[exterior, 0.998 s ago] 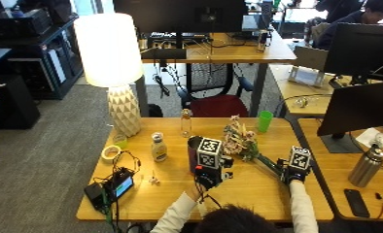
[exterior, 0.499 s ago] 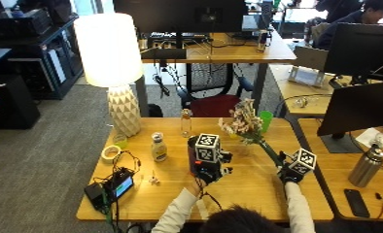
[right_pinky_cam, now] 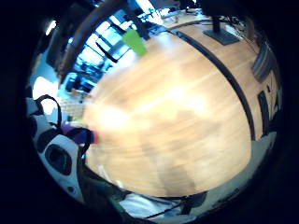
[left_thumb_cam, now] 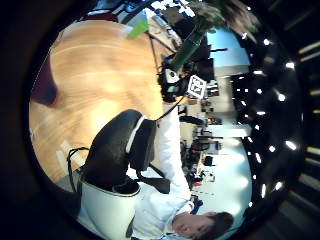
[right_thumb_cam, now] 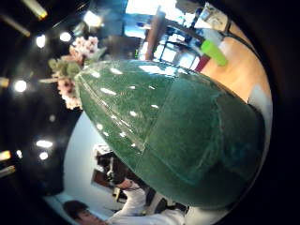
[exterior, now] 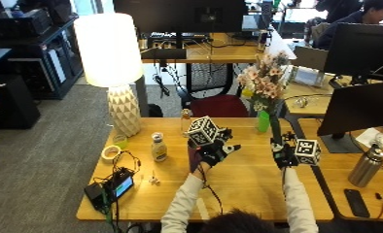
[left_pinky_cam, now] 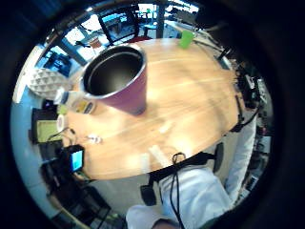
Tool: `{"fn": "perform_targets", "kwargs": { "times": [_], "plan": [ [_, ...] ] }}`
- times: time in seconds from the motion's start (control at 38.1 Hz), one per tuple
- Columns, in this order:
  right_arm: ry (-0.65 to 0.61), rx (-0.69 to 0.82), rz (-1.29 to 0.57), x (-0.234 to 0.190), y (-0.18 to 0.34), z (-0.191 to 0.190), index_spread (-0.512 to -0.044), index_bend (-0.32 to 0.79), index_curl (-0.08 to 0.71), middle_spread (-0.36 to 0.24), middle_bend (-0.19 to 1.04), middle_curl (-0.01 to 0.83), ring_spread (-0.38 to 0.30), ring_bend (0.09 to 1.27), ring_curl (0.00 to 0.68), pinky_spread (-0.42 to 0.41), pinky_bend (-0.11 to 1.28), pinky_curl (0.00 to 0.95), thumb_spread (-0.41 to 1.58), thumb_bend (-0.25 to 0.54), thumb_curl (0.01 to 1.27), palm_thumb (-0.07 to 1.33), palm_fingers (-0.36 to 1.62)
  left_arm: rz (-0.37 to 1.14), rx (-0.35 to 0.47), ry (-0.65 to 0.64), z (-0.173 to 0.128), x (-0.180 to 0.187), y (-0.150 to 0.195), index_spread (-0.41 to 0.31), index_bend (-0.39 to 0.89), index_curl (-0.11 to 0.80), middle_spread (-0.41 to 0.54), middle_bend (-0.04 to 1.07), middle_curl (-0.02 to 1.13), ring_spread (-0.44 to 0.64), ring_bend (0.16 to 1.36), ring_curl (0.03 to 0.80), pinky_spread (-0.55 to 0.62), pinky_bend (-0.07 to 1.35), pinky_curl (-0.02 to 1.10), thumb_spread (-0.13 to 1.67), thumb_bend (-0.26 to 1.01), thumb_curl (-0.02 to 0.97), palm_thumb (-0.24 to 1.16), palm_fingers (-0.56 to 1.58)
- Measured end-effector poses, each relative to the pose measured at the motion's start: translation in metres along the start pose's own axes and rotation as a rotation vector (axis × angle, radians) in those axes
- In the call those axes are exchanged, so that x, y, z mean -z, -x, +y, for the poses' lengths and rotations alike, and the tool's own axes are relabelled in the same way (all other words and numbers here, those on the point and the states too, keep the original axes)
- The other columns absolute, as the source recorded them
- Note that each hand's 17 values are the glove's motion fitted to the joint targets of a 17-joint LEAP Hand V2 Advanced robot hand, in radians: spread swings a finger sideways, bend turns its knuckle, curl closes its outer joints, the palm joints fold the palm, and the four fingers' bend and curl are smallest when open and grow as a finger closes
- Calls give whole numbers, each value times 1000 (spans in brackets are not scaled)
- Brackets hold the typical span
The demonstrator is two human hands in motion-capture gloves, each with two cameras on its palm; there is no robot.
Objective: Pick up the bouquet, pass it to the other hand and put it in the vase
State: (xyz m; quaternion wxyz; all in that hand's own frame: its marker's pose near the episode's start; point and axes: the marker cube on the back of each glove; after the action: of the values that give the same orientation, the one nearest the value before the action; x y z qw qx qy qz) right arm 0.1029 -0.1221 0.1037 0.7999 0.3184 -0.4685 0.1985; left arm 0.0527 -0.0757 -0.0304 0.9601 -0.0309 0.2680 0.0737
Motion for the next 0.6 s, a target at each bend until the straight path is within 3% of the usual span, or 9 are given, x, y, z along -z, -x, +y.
{"fn": "perform_targets", "kwargs": {
  "times": [0.16,0.42,0.6],
  "plan": [
    [12,38,-182,8,62,12,-177,527,568,-139,857,646,-185,992,565,-252,730,506,934,-20,492,1001,1408,232,-43,-73,-16,24,-27,15,118,321,139,174,285,177,570,327,294,326,372,1070,-30,276,230,273],
    [67,166,-333,-22,108,40,-174,514,583,-135,855,640,-183,1005,561,-246,736,506,860,-22,545,984,1398,635,-195,-128,-33,43,-67,47,98,275,148,188,302,170,606,330,274,370,376,970,-35,288,218,238],
    [149,173,-415,-56,125,81,-171,507,594,-134,857,637,-182,1008,558,-243,737,505,824,-21,575,988,1398,749,-283,-120,-39,38,-77,37,116,260,141,190,314,148,613,326,238,394,377,920,-28,301,241,271]
  ]
}}
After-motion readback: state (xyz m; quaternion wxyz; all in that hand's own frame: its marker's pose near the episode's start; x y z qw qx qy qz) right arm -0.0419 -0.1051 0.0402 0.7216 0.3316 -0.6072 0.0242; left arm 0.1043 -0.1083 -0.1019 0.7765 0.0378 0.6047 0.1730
